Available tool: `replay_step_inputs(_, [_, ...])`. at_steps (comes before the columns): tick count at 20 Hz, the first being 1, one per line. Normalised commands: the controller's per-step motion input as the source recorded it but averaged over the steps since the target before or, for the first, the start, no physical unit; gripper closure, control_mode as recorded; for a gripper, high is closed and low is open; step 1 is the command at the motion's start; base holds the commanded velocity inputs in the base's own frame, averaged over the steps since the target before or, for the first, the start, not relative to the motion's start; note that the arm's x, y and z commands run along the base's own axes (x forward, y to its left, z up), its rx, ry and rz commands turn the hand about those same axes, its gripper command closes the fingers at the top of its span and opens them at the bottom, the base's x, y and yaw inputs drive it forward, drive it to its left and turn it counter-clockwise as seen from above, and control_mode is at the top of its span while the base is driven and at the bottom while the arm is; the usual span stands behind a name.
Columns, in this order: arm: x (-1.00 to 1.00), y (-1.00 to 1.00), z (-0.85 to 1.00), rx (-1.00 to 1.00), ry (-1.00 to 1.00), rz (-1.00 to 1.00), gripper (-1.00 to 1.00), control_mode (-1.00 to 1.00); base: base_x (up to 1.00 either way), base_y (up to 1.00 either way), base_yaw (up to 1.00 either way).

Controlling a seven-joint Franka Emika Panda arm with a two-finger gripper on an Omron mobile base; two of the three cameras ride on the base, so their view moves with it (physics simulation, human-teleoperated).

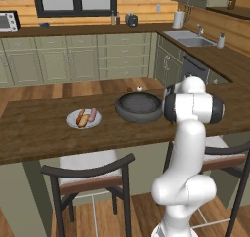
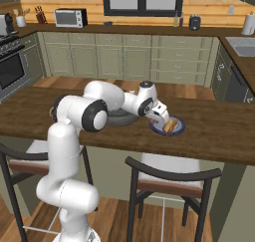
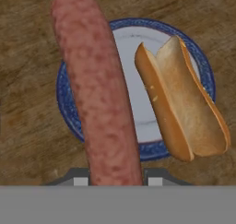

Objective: Place one bun and one sausage from the bowl on each plate.

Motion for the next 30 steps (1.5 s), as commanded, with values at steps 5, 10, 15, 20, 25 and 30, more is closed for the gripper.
replay_step_inputs(5, [0.16, -0.03, -0.35, 0.00, 0.01, 0.04, -1.00, -1.00, 0.00, 0.00, 0.00])
replay_step_inputs(10, [0.45, -0.12, -0.06, 0.01, 0.02, 0.01, -1.00, -1.00, 0.00, 0.00, 0.00])
replay_step_inputs(15, [0.11, -0.26, 0.02, 0.02, 0.00, 0.00, -1.00, -1.00, 0.00, 0.00, 0.00])
replay_step_inputs(20, [-1.00, 0.09, 0.59, 0.09, -0.08, 0.06, -1.00, -1.00, 0.00, 0.00, 0.00])
replay_step_inputs(25, [-1.00, 0.37, 0.60, 0.01, -0.02, 0.02, -1.00, -1.00, 0.00, 0.00, 0.00])
replay_step_inputs(30, [-1.00, 0.22, 0.36, 0.00, 0.08, 0.00, -1.00, -1.00, 0.00, 0.00, 0.00])
